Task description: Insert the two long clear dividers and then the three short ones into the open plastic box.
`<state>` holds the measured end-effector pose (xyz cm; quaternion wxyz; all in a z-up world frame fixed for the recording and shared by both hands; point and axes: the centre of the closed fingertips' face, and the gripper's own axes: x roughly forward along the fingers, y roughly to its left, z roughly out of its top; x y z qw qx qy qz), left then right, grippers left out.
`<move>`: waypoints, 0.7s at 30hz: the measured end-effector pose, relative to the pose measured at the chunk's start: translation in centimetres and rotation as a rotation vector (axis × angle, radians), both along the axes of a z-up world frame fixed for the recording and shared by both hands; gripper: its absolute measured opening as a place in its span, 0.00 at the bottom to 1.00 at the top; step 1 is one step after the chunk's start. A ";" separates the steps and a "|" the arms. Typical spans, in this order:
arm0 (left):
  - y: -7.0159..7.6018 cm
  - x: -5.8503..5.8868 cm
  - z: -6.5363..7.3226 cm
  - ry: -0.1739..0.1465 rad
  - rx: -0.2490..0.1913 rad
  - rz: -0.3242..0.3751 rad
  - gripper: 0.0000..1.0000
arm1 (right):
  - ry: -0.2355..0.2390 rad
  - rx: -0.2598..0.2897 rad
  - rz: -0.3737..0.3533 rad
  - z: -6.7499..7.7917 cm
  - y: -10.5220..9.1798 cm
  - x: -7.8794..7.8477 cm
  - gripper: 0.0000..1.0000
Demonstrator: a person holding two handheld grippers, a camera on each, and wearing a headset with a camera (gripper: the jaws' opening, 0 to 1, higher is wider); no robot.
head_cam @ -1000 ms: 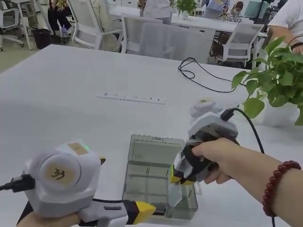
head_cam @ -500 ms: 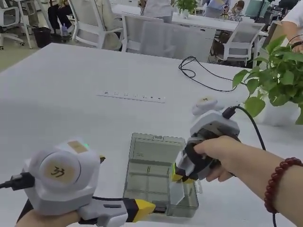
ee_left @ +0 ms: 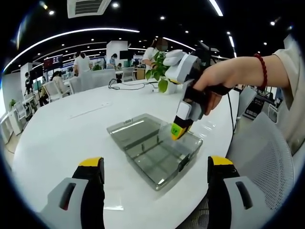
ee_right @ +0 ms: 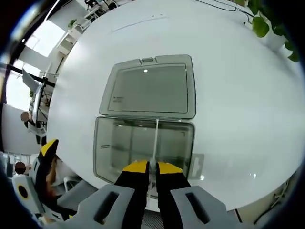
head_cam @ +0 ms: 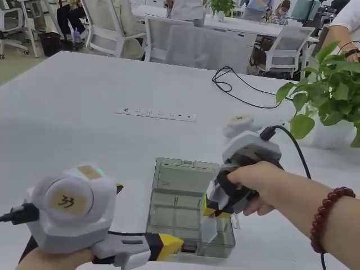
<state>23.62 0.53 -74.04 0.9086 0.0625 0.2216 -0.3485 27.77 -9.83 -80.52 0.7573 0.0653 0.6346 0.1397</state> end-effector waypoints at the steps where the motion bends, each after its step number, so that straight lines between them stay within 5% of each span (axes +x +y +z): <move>1: 0.0 0.0 0.0 -0.001 0.000 0.000 0.91 | -0.005 -0.008 0.008 0.0 0.0 0.0 0.07; 14: 0.0 0.0 0.0 0.002 0.004 0.006 0.91 | -0.072 -0.162 0.149 -1.3 0.6 0.3 0.07; 21: 0.3 -0.1 0.0 0.004 0.006 0.011 0.91 | -0.080 -0.175 0.155 -1.8 0.5 0.3 0.07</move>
